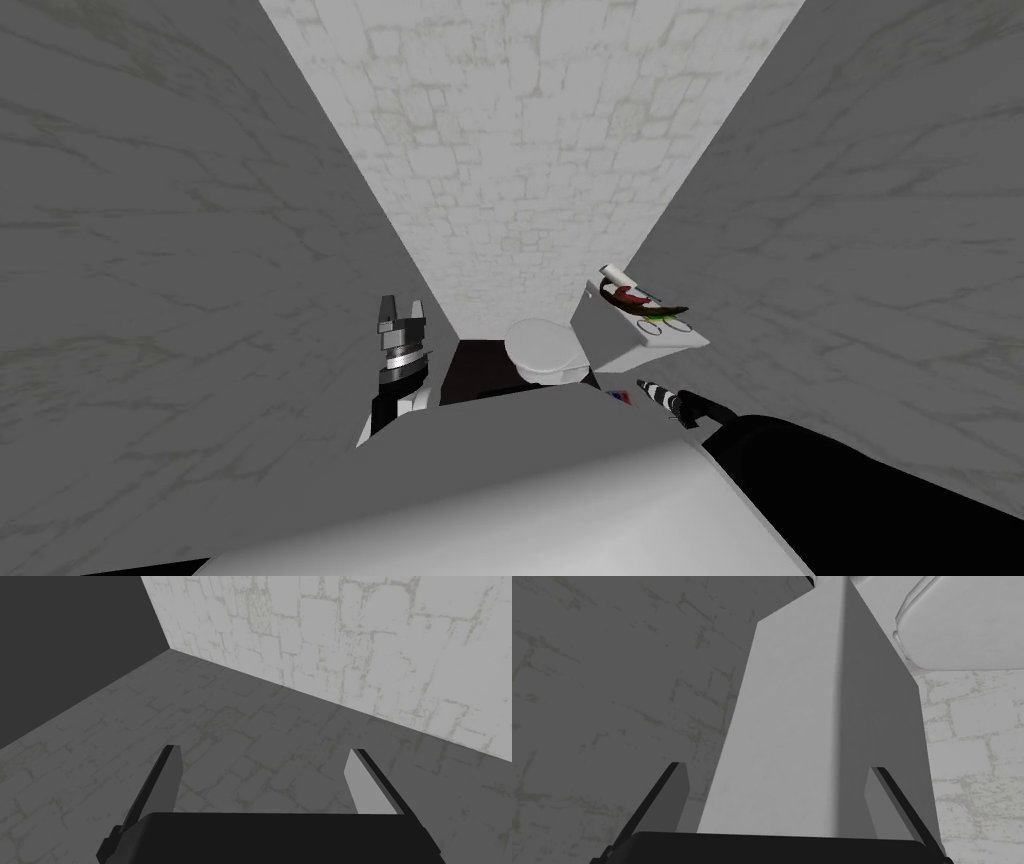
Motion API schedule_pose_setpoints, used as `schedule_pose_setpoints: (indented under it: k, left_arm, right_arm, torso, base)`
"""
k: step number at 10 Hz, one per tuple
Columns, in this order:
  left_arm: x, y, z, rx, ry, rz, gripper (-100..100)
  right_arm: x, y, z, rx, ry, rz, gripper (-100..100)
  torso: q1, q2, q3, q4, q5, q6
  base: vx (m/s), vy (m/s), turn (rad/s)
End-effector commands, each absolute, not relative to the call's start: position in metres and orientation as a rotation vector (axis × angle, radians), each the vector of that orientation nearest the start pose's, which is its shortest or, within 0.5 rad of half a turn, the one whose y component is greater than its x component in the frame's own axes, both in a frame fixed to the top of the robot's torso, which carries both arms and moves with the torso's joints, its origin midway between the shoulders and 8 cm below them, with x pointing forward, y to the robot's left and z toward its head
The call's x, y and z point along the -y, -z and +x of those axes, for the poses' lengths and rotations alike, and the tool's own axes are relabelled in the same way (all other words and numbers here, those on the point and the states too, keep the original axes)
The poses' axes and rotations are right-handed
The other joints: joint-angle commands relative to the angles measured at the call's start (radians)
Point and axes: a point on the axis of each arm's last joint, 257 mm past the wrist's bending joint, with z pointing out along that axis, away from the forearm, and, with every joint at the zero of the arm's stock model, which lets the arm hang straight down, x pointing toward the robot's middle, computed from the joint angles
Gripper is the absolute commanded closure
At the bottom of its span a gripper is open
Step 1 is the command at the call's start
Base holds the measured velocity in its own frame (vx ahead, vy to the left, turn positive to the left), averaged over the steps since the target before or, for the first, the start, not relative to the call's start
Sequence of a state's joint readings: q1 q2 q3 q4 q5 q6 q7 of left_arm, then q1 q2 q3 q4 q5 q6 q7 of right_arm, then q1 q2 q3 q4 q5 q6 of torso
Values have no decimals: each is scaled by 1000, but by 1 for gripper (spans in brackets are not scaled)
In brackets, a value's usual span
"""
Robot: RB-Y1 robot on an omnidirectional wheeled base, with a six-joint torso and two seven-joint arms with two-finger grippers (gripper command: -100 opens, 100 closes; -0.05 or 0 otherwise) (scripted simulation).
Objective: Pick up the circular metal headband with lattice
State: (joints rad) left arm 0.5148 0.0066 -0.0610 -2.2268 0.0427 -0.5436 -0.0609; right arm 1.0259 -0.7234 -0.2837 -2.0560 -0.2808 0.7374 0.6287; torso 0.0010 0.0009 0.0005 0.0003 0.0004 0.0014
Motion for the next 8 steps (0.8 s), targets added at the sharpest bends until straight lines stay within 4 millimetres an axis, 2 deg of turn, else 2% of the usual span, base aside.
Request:
schedule_pose_setpoints:
  k: [1, 2, 3, 4, 5, 6, 7, 8]
  left_arm:
    - [-266, -4, 348, -623, 1322, -685, 0]
    - [-266, -4, 348, -623, 1322, -685, 0]
    - [-266, -4, 348, -623, 1322, -685, 0]
    - [-266, -4, 348, -623, 1322, -685, 0]
    - [-266, -4, 348, -624, 1322, -685, 0]
    - [-266, -4, 348, -623, 1322, -685, 0]
    - [-266, -4, 348, -624, 1322, -685, 0]
    - [-266, -4, 348, -623, 1322, -685, 0]
  right_arm:
    - [590, 357, 82, -2427, 506, 991, -100]
    - [590, 358, 78, -2436, 519, 1002, -100]
    - [604, 354, 62, -2491, 592, 978, -100]
    - [605, 354, 60, -2496, 600, 984, -100]
    - [618, 348, 47, -2547, 668, 956, -100]
    - [618, 348, 43, -2553, 677, 964, -100]
    - [631, 341, 31, -2600, 743, 936, -100]
    - [631, 341, 29, -2605, 751, 943, -100]
  torso:
    - [0, 0, 0, 0, 0, 0]
    - [0, 0, 0, 0, 0, -1]
    - [0, 0, 0, 0, 0, 0]
    - [0, 0, 0, 0, 0, -1]
    - [0, 0, 0, 0, 0, 0]
    - [0, 0, 0, 0, 0, -1]
    - [-1, 0, 0, 0, 0, 0]
    - [0, 0, 0, 0, 0, -1]
  base:
    - [18, 32, 285]
    - [14, 20, 147]
    - [15, 26, 256]
    - [13, 15, 121]
    - [12, 21, 253]
    - [12, 11, 128]
    - [8, 17, 200]
    - [3, 10, 135]
